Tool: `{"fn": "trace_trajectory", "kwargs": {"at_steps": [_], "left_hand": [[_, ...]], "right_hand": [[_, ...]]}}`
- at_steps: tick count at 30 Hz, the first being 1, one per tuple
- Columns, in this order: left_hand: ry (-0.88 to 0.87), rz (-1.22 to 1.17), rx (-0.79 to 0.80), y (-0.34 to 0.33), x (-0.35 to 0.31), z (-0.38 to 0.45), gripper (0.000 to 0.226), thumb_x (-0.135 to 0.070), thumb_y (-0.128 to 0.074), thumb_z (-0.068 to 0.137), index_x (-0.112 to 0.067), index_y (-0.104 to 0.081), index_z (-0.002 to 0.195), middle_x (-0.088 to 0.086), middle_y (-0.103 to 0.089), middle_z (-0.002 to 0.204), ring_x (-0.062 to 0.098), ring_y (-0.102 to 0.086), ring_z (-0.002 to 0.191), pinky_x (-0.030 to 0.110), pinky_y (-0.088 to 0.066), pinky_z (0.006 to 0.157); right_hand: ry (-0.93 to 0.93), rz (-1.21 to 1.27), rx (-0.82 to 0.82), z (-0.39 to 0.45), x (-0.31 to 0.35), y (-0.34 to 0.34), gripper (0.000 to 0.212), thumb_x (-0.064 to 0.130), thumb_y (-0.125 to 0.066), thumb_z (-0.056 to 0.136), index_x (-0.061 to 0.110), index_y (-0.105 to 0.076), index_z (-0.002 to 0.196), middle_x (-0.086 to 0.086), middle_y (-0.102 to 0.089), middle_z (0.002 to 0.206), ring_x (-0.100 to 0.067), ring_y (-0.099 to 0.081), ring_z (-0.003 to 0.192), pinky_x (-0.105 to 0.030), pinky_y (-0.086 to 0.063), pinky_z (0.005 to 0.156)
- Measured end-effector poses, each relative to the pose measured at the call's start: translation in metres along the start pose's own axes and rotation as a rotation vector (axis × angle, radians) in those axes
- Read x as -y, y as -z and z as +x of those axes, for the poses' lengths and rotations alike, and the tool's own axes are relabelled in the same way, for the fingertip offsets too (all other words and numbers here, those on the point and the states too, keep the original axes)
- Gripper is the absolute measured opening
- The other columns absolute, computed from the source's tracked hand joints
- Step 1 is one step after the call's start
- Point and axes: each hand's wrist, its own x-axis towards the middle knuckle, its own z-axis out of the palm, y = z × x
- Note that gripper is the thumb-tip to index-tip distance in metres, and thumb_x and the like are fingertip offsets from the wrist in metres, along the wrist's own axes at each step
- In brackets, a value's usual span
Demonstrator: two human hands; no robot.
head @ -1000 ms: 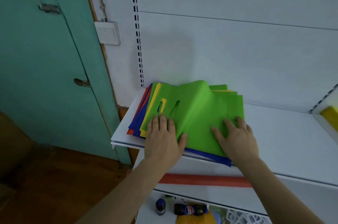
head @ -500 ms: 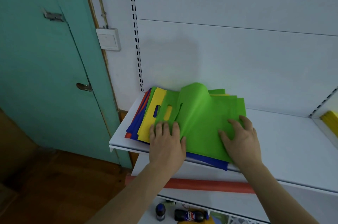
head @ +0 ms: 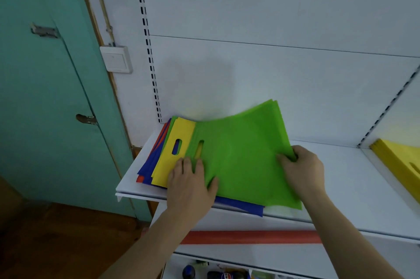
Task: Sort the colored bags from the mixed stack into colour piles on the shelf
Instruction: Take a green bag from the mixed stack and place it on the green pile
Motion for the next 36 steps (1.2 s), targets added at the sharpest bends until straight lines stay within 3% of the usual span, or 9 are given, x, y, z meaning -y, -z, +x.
{"fn": "trace_trajectory", "kwargs": {"at_steps": [4, 7, 11, 14, 17, 23, 30, 33, 36], "left_hand": [[0.032, -0.116, -0.053, 0.009, 0.001, 0.013, 0.089, -0.081, -0.02, 0.096, -0.021, -0.028, 0.161, 0.013, -0.038, 0.163, 0.032, -0.033, 0.151, 0.05, -0.034, 0.121], [0.131, -0.478, -0.105, 0.025, 0.007, 0.036, 0.097, -0.078, -0.046, 0.094, -0.018, -0.016, 0.164, 0.009, -0.038, 0.165, 0.03, -0.043, 0.147, 0.048, -0.042, 0.117], [0.236, -1.14, -0.191, 0.057, 0.009, 0.063, 0.068, -0.034, -0.075, 0.096, -0.024, -0.043, 0.156, 0.003, -0.06, 0.146, 0.022, -0.058, 0.133, 0.044, -0.047, 0.113], [0.155, -1.148, -0.372, 0.07, 0.009, 0.068, 0.025, -0.024, -0.068, 0.101, -0.031, -0.066, 0.125, -0.016, -0.074, 0.112, 0.011, -0.068, 0.108, 0.039, -0.056, 0.095], [0.063, -1.209, -0.377, 0.068, 0.011, 0.065, 0.007, -0.037, -0.064, 0.104, -0.035, -0.068, 0.109, -0.014, -0.074, 0.103, 0.007, -0.069, 0.097, 0.031, -0.055, 0.081], [0.024, -1.126, -0.303, 0.04, 0.016, 0.051, 0.027, -0.028, -0.048, 0.111, -0.023, -0.068, 0.094, -0.029, -0.071, 0.113, -0.012, -0.062, 0.102, 0.008, -0.043, 0.075], [-0.007, -1.038, -0.424, 0.05, 0.013, 0.057, 0.016, -0.018, -0.051, 0.11, -0.026, -0.065, 0.109, -0.016, -0.067, 0.09, 0.01, -0.056, 0.07, 0.03, -0.04, 0.064], [-0.018, -1.035, -0.537, 0.055, 0.003, 0.056, 0.04, -0.02, -0.061, 0.105, -0.03, -0.054, 0.144, -0.011, -0.067, 0.092, 0.006, -0.06, 0.076, 0.017, -0.044, 0.067], [-0.056, -1.0, -0.58, 0.052, -0.015, 0.056, 0.038, -0.02, -0.065, 0.103, -0.024, -0.058, 0.141, -0.009, -0.066, 0.094, 0.005, -0.061, 0.083, 0.02, -0.046, 0.072]], "right_hand": [[0.149, 0.164, -0.103, -0.006, 0.0, 0.011, 0.019, 0.032, -0.071, 0.098, 0.033, -0.056, 0.085, 0.011, -0.063, 0.067, -0.004, -0.058, 0.066, -0.027, -0.035, 0.055], [0.162, 0.324, -0.144, -0.011, 0.001, 0.022, 0.017, 0.033, -0.072, 0.098, 0.039, -0.059, 0.089, 0.021, -0.068, 0.08, -0.001, -0.062, 0.07, -0.03, -0.039, 0.057], [0.148, 0.441, -0.235, -0.011, 0.003, 0.033, 0.019, 0.035, -0.076, 0.096, 0.042, -0.06, 0.091, 0.021, -0.069, 0.082, -0.001, -0.063, 0.071, -0.031, -0.042, 0.059], [0.163, 0.43, -0.3, -0.011, 0.006, 0.037, 0.022, 0.053, -0.071, 0.093, 0.04, -0.054, 0.091, 0.018, -0.065, 0.082, -0.003, -0.06, 0.069, -0.032, -0.041, 0.056], [0.153, 0.417, -0.308, -0.012, 0.002, 0.029, 0.033, 0.066, -0.059, 0.091, 0.036, -0.048, 0.095, 0.009, -0.06, 0.075, -0.004, -0.058, 0.067, -0.034, -0.04, 0.054], [0.109, 0.383, -0.144, -0.022, -0.011, 0.004, 0.02, 0.023, -0.061, 0.098, 0.036, -0.049, 0.105, 0.007, -0.063, 0.083, -0.007, -0.058, 0.072, -0.047, -0.049, 0.064], [0.147, 0.335, -0.338, -0.031, -0.004, 0.025, 0.071, 0.011, -0.062, 0.098, 0.047, -0.034, 0.152, 0.016, -0.058, 0.101, 0.001, -0.059, 0.085, -0.033, -0.044, 0.061], [0.255, 0.208, -0.393, -0.046, -0.011, 0.037, 0.06, 0.015, -0.054, 0.102, 0.041, -0.041, 0.154, 0.014, -0.053, 0.101, 0.003, -0.057, 0.088, -0.022, -0.041, 0.068], [0.253, 0.108, -0.401, -0.063, -0.028, 0.052, 0.046, 0.016, -0.051, 0.103, 0.028, -0.053, 0.148, 0.009, -0.05, 0.106, -0.003, -0.053, 0.084, -0.026, -0.042, 0.07]]}}
